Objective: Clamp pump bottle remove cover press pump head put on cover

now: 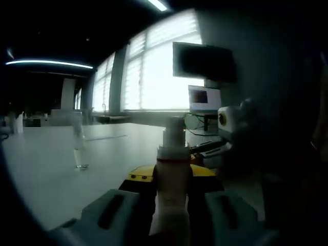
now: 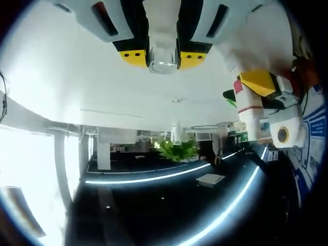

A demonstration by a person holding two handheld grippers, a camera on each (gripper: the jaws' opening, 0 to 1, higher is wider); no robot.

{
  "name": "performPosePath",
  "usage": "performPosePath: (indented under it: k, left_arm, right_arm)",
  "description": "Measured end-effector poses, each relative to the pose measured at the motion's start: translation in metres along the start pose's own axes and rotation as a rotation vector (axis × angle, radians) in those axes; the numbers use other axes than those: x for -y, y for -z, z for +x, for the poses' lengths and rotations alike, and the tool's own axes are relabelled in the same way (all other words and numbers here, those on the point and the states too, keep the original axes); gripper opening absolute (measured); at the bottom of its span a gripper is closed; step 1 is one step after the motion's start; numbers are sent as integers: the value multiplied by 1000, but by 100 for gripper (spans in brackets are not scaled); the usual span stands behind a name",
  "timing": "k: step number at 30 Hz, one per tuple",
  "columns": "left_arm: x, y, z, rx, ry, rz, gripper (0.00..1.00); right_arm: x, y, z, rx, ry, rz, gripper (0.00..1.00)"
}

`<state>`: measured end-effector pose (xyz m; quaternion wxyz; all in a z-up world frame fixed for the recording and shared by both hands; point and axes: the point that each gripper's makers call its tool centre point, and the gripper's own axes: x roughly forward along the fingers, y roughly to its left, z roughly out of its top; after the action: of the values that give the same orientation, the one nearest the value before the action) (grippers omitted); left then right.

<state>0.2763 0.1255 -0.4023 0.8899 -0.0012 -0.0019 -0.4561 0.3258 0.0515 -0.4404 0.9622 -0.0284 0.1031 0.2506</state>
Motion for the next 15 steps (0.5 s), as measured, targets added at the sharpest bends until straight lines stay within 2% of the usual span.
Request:
performPosePath:
  k: [15]
  left_arm:
    - [-1,0,0,0,0,3,14]
  right_arm:
    - [-2,4,0,-21,-5,-13,16]
